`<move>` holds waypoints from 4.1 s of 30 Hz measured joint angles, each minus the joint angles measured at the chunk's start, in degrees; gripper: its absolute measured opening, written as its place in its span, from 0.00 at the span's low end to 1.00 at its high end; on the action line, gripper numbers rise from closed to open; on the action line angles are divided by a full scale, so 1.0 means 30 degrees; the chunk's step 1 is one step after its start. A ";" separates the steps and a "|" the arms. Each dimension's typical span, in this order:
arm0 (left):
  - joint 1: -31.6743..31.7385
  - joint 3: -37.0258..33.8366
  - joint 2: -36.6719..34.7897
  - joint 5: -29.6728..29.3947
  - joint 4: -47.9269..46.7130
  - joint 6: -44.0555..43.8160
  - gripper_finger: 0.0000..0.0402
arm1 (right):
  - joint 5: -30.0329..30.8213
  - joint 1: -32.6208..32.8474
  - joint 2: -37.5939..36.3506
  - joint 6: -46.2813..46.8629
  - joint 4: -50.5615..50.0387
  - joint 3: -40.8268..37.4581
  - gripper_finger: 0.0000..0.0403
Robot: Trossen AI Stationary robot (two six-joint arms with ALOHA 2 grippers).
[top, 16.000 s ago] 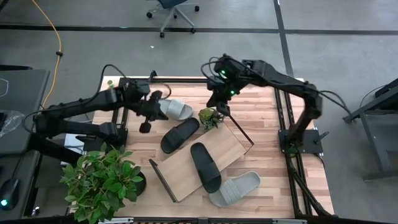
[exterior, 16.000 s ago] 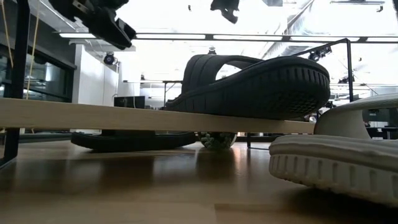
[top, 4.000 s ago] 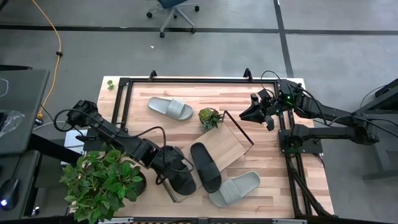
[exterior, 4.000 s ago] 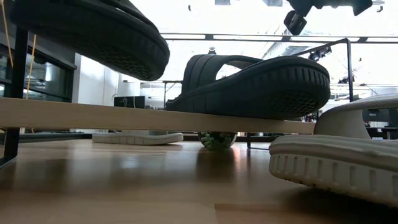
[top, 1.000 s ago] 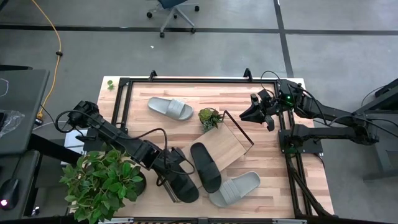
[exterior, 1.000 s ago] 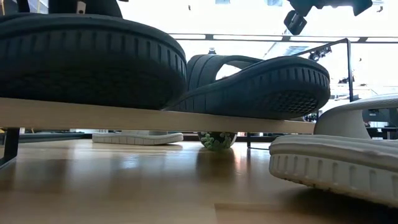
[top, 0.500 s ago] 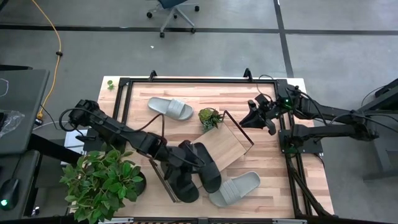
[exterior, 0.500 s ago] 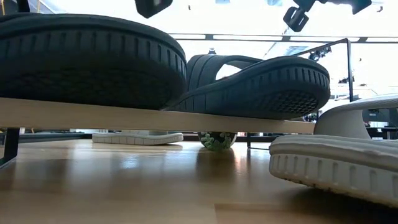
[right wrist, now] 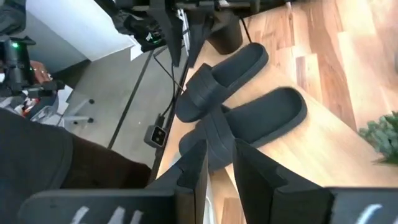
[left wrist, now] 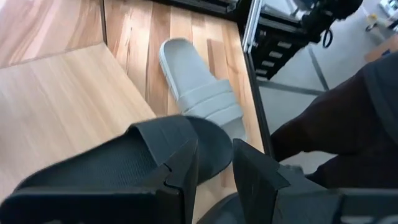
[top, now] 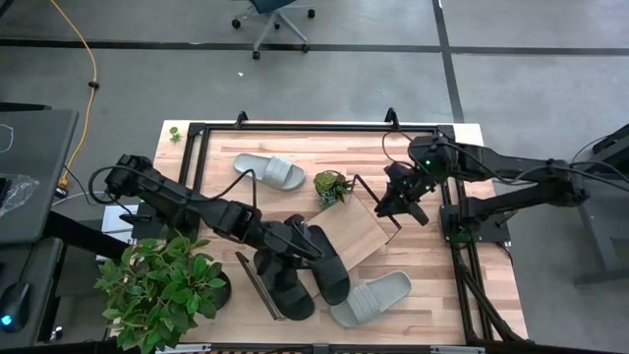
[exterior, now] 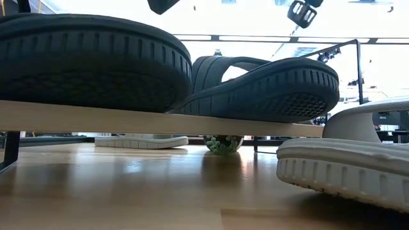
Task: Pick and place slides into the shelf
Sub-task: Adjust the black slipper
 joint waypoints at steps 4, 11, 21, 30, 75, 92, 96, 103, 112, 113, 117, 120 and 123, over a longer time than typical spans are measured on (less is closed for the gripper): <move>-0.0014 0.0015 -0.0119 0.0286 -0.0561 0.0096 0.22 | 0.0842 0.0801 0.0559 -0.0016 -0.0356 0.0050 0.17; -0.0029 0.0001 -0.0524 0.1050 -0.0771 0.1290 0.22 | 0.1362 0.2499 0.2114 0.1191 -0.0357 0.0036 0.16; -0.0022 0.0007 -0.2290 0.1152 -0.1547 0.5410 0.22 | 0.3090 0.4647 0.2642 0.5280 0.1044 0.0036 0.07; 0.0248 0.0000 -0.4043 0.0189 -0.3970 0.6766 0.22 | 0.7187 0.6822 0.3012 0.7476 0.1933 0.0028 0.07; 0.0219 0.0000 -0.8464 -0.1588 -1.0756 0.9650 0.22 | 1.1864 0.7781 1.1730 1.3502 -0.1053 0.3715 0.07; 0.0219 0.0000 -0.8480 -0.1586 -1.0686 0.9117 0.22 | 1.1382 0.8262 1.2261 1.4205 -0.1246 0.3693 0.07; 0.0219 0.0000 -0.8480 -0.1589 -1.0680 0.8951 0.22 | 1.1002 0.8191 1.2996 1.4183 -0.1042 0.3686 0.07; 0.0226 0.0000 -0.8473 -0.1615 -1.0678 0.8690 0.22 | 1.1106 0.8153 1.3376 1.4160 -0.0543 0.3678 0.07; 0.0226 0.0000 -0.8473 -0.1821 -1.0680 0.8378 0.22 | 1.1379 0.7748 1.3376 1.3827 0.0415 0.3678 0.07; 0.0226 0.0000 -0.8473 -0.1821 -1.0680 0.8364 0.22 | 1.1359 0.7697 1.3376 1.3749 0.0507 0.3678 0.07; 0.0226 0.0000 -0.8473 -0.1821 -1.0680 0.8247 0.22 | 1.1124 0.7491 1.3376 1.3353 0.0900 0.3678 0.07; 0.0226 0.0000 -0.8473 -0.1821 -1.0688 0.8247 0.22 | 1.0754 0.7506 1.3376 1.2255 0.2177 0.3678 0.07; 0.0226 0.0000 -0.8473 -0.1821 -1.0688 0.8276 0.22 | 1.0719 0.7520 1.3376 1.1981 0.2635 0.3678 0.07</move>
